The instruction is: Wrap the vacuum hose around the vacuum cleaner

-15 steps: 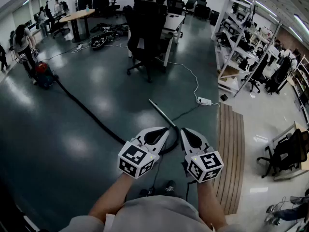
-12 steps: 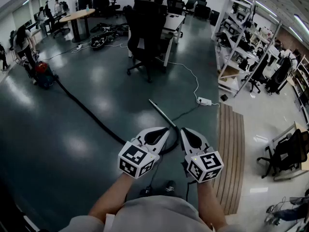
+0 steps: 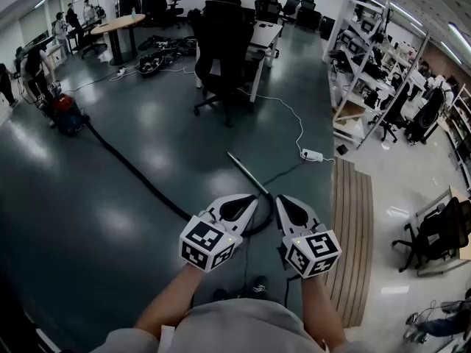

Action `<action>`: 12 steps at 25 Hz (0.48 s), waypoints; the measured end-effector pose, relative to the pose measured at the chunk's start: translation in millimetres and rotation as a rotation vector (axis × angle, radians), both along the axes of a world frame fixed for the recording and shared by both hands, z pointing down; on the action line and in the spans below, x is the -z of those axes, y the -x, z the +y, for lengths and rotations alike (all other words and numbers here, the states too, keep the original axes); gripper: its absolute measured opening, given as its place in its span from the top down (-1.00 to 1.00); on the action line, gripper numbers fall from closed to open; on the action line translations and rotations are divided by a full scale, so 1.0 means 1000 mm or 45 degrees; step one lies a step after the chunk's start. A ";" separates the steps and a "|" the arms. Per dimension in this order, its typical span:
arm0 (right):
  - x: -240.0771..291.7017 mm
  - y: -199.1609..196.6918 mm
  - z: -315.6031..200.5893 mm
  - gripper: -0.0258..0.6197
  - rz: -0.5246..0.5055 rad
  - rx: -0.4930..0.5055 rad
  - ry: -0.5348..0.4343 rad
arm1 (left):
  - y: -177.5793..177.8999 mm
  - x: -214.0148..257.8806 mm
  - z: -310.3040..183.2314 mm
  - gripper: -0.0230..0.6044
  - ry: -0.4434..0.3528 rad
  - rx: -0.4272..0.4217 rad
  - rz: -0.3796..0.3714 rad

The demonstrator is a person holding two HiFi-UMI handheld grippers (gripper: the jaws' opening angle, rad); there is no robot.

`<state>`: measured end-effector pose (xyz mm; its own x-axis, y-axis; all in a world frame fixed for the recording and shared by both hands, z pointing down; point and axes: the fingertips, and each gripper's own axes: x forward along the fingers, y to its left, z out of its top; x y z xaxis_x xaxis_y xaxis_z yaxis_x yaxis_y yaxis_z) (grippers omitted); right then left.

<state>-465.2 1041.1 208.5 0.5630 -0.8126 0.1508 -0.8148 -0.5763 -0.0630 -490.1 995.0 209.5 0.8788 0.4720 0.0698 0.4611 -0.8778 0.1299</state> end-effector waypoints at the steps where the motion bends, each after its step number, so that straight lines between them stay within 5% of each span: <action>1: 0.000 -0.001 -0.001 0.91 0.002 -0.003 0.001 | -0.001 0.000 -0.002 0.90 -0.001 -0.001 0.001; 12: -0.004 -0.017 -0.001 0.91 0.006 -0.033 0.016 | -0.016 -0.007 -0.006 0.90 -0.009 -0.029 -0.003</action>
<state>-448.4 1040.4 212.5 0.5847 -0.7957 0.1581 -0.7998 -0.5980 -0.0518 -474.2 989.4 216.2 0.8677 0.4913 0.0751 0.4806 -0.8680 0.1251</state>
